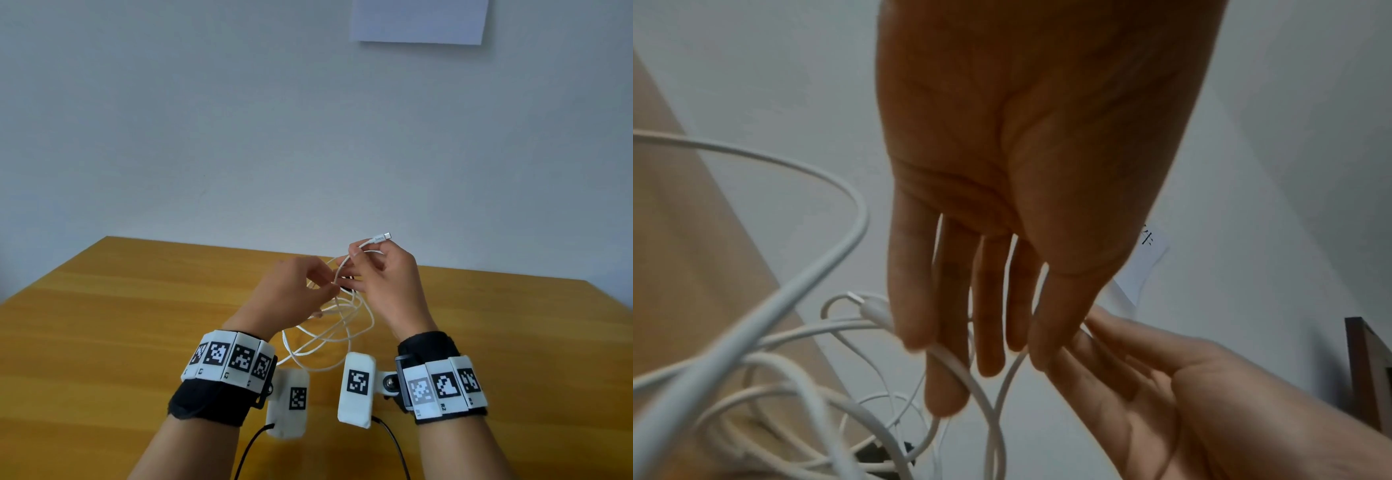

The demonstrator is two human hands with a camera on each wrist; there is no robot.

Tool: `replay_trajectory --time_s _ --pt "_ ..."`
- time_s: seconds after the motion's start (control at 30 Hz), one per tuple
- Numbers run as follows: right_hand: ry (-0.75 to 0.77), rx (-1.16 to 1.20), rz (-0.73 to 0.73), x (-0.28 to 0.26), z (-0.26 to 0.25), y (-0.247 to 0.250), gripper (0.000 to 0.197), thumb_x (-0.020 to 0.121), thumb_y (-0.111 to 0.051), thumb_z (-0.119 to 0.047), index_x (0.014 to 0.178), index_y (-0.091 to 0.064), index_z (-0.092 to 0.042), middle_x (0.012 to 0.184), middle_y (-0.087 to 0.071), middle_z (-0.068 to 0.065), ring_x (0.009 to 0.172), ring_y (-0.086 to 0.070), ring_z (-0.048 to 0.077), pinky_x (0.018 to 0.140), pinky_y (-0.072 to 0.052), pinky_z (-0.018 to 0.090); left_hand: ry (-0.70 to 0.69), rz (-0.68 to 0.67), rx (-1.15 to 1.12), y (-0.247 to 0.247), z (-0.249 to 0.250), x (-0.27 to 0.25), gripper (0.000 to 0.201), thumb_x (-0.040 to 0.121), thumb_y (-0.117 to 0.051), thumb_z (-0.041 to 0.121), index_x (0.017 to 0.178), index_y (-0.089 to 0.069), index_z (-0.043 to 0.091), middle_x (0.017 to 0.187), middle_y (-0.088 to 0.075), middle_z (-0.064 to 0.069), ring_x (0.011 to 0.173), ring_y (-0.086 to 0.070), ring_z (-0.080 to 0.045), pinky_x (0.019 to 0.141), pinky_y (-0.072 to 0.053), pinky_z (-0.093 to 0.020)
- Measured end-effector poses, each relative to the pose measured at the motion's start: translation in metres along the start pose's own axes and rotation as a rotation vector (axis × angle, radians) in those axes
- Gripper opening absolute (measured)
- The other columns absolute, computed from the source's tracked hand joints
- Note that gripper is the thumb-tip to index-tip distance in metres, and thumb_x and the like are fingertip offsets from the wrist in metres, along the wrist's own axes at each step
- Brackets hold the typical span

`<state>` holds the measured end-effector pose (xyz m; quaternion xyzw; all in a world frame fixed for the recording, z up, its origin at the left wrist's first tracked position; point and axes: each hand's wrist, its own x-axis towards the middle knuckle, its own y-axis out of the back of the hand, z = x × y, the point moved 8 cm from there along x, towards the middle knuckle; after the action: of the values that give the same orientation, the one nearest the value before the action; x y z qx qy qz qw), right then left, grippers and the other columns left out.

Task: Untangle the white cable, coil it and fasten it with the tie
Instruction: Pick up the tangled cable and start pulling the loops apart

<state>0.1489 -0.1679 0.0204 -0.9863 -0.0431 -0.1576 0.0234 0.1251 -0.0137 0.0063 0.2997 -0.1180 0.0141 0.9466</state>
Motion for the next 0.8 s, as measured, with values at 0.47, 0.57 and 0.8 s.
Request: replay_trajectory --time_s 0.47,0.57,0.8 --pt "0.004 -0.042 0.028 0.000 -0.005 0.014 0.004 0.095 -0.070 -0.003 0.098 -0.070 -0.001 0.086 -0.080 0.012 0.081 -0.079 0.028 0.073 -0.065 0.034 0.109 0.117 -0.192 0.017 -0.008 -0.002 0.011 0.105 -0.054 0.024 0.100 -0.059 0.015 0.088 -0.076 -0.003 0.085 -0.074 -0.018 0.058 -0.065 -0.041" --pt "-0.078 -0.121 -0.042 0.000 0.003 0.011 0.006 0.092 -0.074 -0.008 0.097 -0.073 -0.007 0.084 -0.081 0.007 0.084 -0.079 0.027 0.078 -0.065 0.036 0.080 0.208 -0.278 0.027 -0.005 -0.002 0.010 0.105 -0.056 0.020 0.100 -0.060 0.012 0.087 -0.076 -0.006 0.085 -0.074 -0.020 0.056 -0.064 -0.037" --pt "-0.047 -0.448 -0.348 -0.006 0.017 -0.020 0.032 0.083 -0.086 -0.028 0.112 -0.074 -0.027 0.105 -0.078 -0.012 0.099 -0.071 0.000 0.091 -0.055 0.021 -0.005 0.328 -0.494 0.035 0.004 -0.002 0.013 0.106 -0.053 0.018 0.098 -0.057 0.009 0.089 -0.077 -0.012 0.088 -0.077 -0.022 0.063 -0.064 -0.036"
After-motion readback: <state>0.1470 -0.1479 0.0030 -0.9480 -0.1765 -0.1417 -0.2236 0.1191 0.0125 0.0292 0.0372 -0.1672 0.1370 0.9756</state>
